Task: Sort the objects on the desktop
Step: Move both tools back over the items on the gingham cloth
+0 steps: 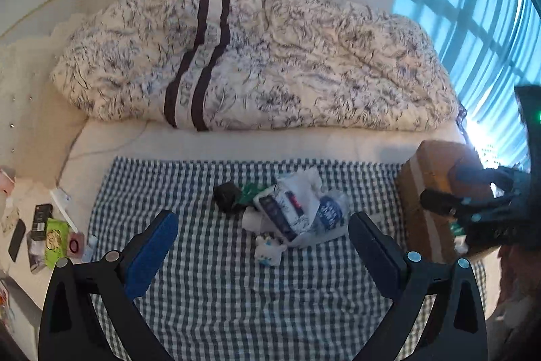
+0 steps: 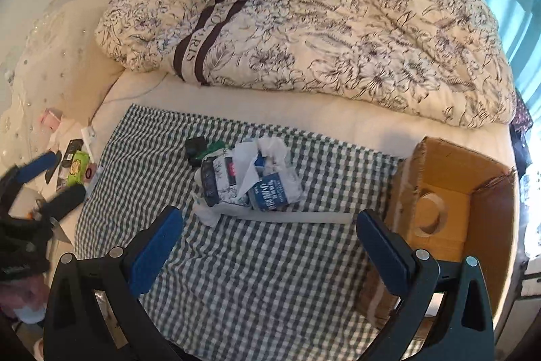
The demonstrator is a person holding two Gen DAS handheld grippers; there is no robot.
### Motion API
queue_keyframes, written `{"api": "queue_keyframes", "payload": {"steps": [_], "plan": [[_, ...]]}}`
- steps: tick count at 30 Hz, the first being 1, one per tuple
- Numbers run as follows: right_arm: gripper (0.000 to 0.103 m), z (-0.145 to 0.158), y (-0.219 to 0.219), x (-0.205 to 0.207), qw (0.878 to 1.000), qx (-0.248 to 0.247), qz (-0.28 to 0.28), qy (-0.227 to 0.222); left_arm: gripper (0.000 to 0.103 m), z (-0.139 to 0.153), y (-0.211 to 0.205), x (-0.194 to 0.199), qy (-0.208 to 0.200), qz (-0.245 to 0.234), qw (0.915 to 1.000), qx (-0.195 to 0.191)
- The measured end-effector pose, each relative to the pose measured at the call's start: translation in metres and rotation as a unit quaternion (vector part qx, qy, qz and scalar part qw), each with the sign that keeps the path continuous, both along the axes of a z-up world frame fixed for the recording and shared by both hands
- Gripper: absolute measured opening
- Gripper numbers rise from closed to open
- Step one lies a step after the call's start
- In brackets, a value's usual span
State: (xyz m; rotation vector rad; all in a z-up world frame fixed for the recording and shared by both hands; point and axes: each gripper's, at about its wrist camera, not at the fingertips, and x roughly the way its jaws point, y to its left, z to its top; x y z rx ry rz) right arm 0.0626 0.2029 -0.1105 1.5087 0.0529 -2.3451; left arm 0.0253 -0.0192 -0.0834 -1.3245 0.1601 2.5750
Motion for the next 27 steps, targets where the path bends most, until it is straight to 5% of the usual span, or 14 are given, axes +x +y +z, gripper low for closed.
{"api": "queue_keyframes", "payload": {"steps": [8,15,27], "plan": [[0.103,-0.028,-0.026,-0.017,0.999,0.016,0.012,-0.031,0.103,-0.06,-0.022,-0.013,-0.066,-0.005,0.9976,0.018],[0.103,-0.061,-0.057,-0.037,0.997,0.035,0.042,-0.059,0.103,-0.118,-0.019,-0.027,-0.125,0.004,0.9916,-0.032],[0.101,-0.139,-0.094,-0.078,0.985,0.029,0.096,-0.138,0.103,-0.196,-0.02,-0.044,-0.142,-0.028,0.9894,0.009]]}}
